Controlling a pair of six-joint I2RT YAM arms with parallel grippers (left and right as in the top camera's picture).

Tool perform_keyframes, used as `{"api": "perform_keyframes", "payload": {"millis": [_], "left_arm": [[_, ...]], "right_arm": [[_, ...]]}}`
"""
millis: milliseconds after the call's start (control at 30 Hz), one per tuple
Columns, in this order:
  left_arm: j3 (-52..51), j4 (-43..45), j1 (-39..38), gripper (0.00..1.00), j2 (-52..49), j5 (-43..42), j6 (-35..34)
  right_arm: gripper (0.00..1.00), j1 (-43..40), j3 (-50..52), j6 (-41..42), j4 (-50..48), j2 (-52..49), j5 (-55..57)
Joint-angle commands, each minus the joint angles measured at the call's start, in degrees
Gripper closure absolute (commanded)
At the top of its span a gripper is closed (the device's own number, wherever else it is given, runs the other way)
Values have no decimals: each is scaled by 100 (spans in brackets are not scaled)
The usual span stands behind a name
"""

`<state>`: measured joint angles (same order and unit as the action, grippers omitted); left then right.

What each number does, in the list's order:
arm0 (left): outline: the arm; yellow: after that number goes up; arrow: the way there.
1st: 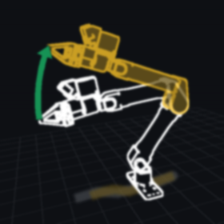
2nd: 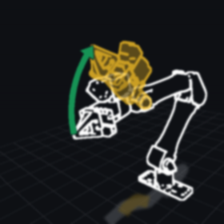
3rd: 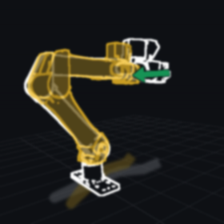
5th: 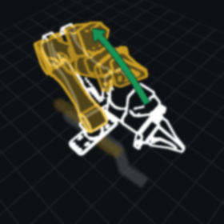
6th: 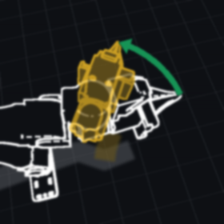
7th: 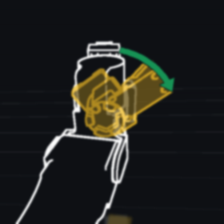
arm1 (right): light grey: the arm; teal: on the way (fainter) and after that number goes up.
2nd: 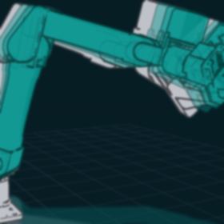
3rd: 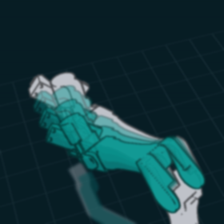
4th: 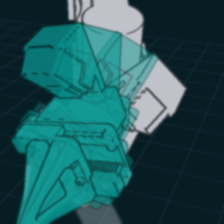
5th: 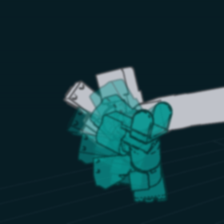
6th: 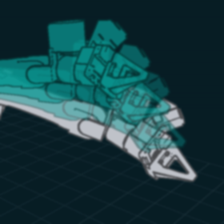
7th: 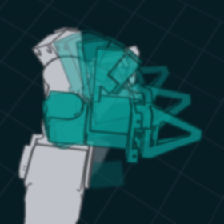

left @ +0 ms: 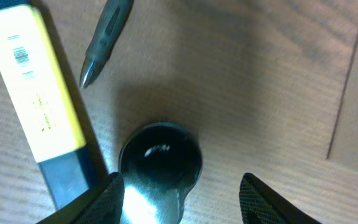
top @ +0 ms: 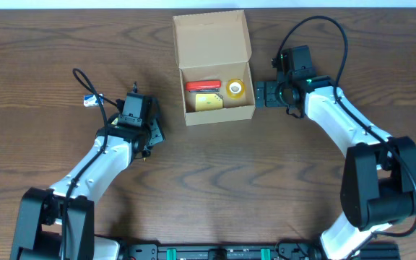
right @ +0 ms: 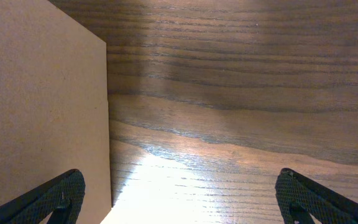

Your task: Pack container

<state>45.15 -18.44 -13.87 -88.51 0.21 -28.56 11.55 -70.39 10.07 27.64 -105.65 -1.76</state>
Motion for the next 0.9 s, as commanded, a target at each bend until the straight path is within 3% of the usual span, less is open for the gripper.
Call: {"api": "perform_keyframes", "payload": {"millis": [0, 300, 867], "left_arm": [[120, -90, 37, 37, 79, 133, 79], [105, -116, 37, 22, 76, 337, 184], [96, 184, 37, 27, -463, 282, 308]], "right_arm": [[1, -26, -4, 59, 4, -2, -20], [1, -26, -4, 59, 4, -2, -20], [1, -28, -4, 59, 4, -2, -20]]}}
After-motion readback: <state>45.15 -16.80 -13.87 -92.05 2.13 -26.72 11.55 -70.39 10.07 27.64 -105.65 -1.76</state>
